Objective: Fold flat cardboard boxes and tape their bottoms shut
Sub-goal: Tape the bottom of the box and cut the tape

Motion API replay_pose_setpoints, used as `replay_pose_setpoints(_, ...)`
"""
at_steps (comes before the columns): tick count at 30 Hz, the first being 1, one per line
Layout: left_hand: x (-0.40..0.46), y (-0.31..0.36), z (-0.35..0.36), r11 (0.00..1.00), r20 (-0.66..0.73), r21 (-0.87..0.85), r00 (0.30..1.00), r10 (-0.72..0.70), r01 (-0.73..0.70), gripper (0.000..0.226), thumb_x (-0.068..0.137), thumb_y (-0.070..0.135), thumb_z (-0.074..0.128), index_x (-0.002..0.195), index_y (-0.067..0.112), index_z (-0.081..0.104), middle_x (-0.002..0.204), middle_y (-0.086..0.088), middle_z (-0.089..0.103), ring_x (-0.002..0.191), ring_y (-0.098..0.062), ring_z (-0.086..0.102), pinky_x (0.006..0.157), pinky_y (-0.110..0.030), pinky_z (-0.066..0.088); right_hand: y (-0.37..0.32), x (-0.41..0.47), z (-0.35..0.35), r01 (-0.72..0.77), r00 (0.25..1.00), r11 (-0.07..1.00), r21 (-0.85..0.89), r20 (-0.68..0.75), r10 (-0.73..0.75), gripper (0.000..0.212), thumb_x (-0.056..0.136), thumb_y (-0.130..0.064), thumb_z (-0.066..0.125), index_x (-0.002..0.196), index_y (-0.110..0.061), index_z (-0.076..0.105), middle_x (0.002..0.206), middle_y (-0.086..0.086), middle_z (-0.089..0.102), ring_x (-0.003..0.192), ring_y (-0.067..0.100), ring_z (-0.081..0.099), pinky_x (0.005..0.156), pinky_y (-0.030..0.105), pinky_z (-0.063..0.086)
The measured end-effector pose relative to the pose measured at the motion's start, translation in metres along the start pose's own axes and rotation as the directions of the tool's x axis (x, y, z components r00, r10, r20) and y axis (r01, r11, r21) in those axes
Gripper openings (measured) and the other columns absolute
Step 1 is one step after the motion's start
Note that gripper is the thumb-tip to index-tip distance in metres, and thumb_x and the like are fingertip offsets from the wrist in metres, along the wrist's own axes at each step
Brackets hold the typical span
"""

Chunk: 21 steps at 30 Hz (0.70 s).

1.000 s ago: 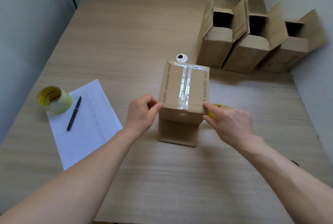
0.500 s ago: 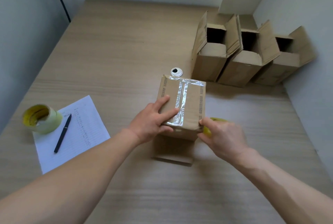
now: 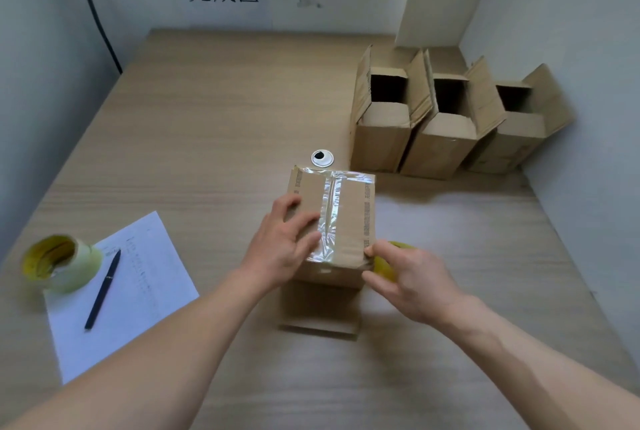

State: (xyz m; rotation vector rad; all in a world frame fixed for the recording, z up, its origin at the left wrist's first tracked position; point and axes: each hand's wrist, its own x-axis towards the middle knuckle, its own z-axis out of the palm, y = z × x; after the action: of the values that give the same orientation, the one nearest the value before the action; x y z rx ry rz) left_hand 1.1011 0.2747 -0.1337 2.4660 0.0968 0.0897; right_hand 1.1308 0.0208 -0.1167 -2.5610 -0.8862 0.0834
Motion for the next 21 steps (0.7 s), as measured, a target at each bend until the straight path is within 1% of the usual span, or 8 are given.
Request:
replay_pose_setpoints(2,-0.001,0.005,0.004,0.996,-0.065,-0.037,0.995,-0.078,0.076,0.033,0.092,0.038,0.061,0.124,0.031,0.064,0.148,-0.001,0.033,0.127,-0.028,0.045,0.105,-0.041,0.042,0.003,0.005,-0.001,-0.031,0.999,0.998,0.052,0.022,0.03,0.025,0.086,-0.051,0.055,0.104,-0.034,0.049,0.089,-0.005,0.068,0.082,0.027,0.06,0.063,0.034,0.045)
replay_pose_setpoints(4,-0.004,0.018,0.01,0.976,-0.092,0.174,0.989,-0.117,0.131,0.04,0.091,0.054,0.053,0.125,0.034,0.06,0.153,-0.001,0.029,0.134,-0.033,0.035,0.105,-0.044,0.039,0.004,0.007,-0.002,-0.055,0.997,0.996,0.066,0.056,0.051,0.02,0.089,-0.048,0.055,0.102,-0.034,0.05,0.088,-0.004,0.069,0.082,0.028,0.061,0.062,0.033,0.042)
replay_pose_setpoints(8,-0.016,0.053,0.031,0.838,-0.035,0.521,0.985,-0.17,0.163,0.099,0.066,0.092,0.007,0.138,0.03,0.035,0.157,0.006,0.02,0.145,-0.039,0.007,0.096,-0.051,0.039,0.004,0.01,-0.001,-0.082,0.995,0.994,0.07,0.065,0.077,0.023,0.088,-0.053,0.053,0.098,-0.033,0.048,0.083,-0.003,0.068,0.079,0.029,0.061,0.063,0.036,0.047)
replay_pose_setpoints(10,-0.015,0.05,0.031,0.841,-0.02,0.516,0.983,-0.181,0.165,0.09,0.072,0.088,0.014,0.137,0.031,0.036,0.157,0.006,0.021,0.145,-0.037,0.008,0.095,-0.049,0.041,0.006,0.012,0.0,-0.087,0.994,0.995,0.05,0.067,0.084,0.025,0.088,-0.056,0.052,0.099,-0.034,0.049,0.085,-0.002,0.069,0.079,0.028,0.061,0.063,0.036,0.048)
replay_pose_setpoints(13,-0.013,0.032,0.015,0.951,-0.059,0.234,0.979,-0.195,0.204,0.052,0.089,0.06,0.05,0.135,0.035,0.049,0.157,0.002,0.02,0.139,-0.029,0.025,0.103,-0.041,0.039,0.006,0.011,-0.001,-0.078,0.994,0.995,0.059,0.079,0.073,0.025,0.088,-0.053,0.053,0.103,-0.033,0.05,0.088,-0.003,0.069,0.082,0.028,0.062,0.064,0.034,0.045)
replay_pose_setpoints(16,-0.03,0.029,0.01,0.976,-0.068,0.057,0.976,-0.205,0.209,0.046,0.094,0.042,0.058,0.137,0.029,0.054,0.16,0.001,0.014,0.141,-0.02,0.031,0.108,-0.034,0.037,0.005,0.008,-0.006,-0.038,0.994,0.998,0.05,0.101,0.032,0.022,0.088,-0.052,0.054,0.102,-0.034,0.054,0.089,-0.004,0.07,0.083,0.027,0.062,0.061,0.031,0.036)
replay_pose_setpoints(18,-0.054,0.036,0.012,0.961,-0.044,0.118,0.968,-0.247,0.251,0.044,0.093,0.045,0.056,0.135,0.029,0.056,0.157,-0.001,0.018,0.139,-0.021,0.035,0.104,-0.035,0.039,0.008,-0.002,-0.011,-0.001,0.988,1.0,0.029,0.155,-0.004,0.025,0.086,-0.052,0.054,0.105,-0.036,0.055,0.091,-0.003,0.07,0.085,0.027,0.062,0.062,0.031,0.037)
replay_pose_setpoints(21,-0.07,0.057,0.006,0.854,-0.074,0.502,0.99,-0.12,0.141,0.057,0.081,0.07,0.044,0.117,0.03,0.063,0.146,-0.008,0.04,0.128,-0.036,0.044,0.093,-0.046,0.043,0.01,-0.02,-0.02,0.084,0.959,0.993,0.088,0.265,-0.105,0.037,0.077,-0.044,0.055,0.113,-0.037,0.052,0.093,-0.002,0.07,0.086,0.028,0.062,0.066,0.03,0.042)
